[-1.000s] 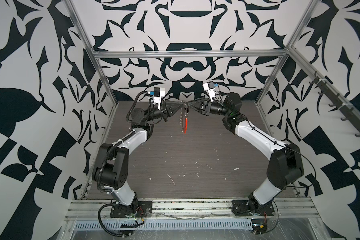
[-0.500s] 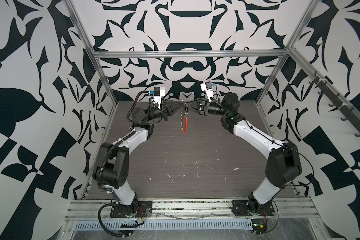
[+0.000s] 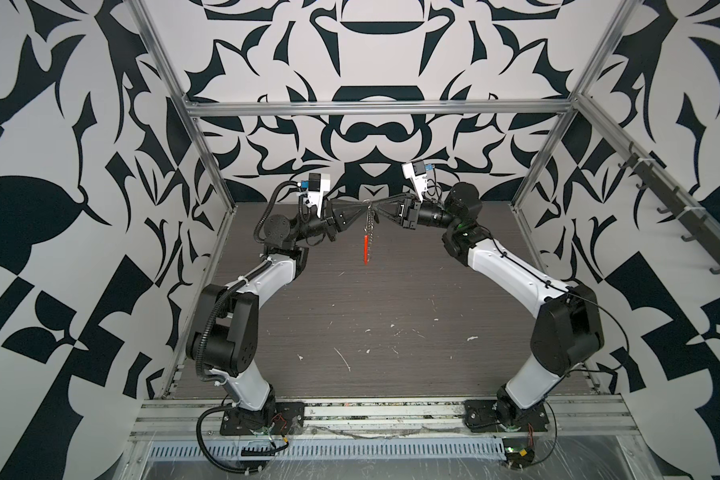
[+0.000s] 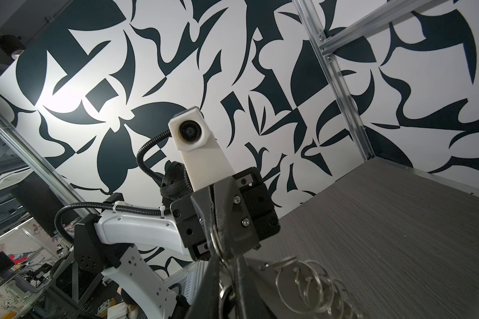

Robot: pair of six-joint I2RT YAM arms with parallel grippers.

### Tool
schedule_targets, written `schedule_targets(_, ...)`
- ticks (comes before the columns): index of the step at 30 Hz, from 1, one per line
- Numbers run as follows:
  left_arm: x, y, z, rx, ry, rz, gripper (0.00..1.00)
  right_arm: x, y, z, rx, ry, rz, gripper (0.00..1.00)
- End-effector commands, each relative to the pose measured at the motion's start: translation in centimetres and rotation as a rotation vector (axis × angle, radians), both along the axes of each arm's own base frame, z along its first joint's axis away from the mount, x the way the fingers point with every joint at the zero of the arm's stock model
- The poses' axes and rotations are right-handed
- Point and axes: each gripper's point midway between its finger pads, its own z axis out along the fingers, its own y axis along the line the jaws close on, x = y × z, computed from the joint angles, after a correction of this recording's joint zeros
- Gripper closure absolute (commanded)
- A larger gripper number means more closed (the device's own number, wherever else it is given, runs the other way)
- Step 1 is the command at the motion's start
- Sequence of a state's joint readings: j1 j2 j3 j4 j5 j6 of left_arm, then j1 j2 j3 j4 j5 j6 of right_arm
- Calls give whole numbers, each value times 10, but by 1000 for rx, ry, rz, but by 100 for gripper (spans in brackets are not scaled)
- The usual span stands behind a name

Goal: Put the keys on the keyring

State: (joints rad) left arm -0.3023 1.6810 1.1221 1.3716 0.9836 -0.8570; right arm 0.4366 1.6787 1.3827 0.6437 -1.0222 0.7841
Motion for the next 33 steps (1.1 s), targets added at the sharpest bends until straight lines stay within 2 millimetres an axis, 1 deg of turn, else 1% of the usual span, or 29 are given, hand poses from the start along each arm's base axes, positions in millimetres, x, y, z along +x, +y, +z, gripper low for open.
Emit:
schedule_targets(1,-8,4,31,-58,-105,12,100,-8,0,18,32,-68,19,88)
schedule_targets(6,-9,5,39,-75,-119,25,100,-9,3,10,35,-47,28,93)
schedule_targets(10,-9,4,42,-82,-123,26,100,-13,10,12,40,-52,44,95)
schedule_targets(16,-12,0,41,-88,-122,22,100,-15,24,10,41,-43,70,96)
schedule_targets(18,-13,0,42,-92,-125,25,100,-15,28,7,40,-36,79,93)
schedule_targets(19,-14,1,42,-93,-127,28,100,-14,28,6,42,-30,82,90)
schedule_targets(20,-15,1,42,-92,-131,30,100,-14,28,6,43,-28,84,87)
schedule_targets(25,-16,3,43,-92,-137,36,100,-16,27,3,30,-25,79,79)
schedule_targets(28,-15,3,43,-92,-136,35,100,-16,25,3,19,-30,65,77)
schedule_targets(33,-15,3,40,-89,-132,38,100,-17,18,7,9,-47,43,76)
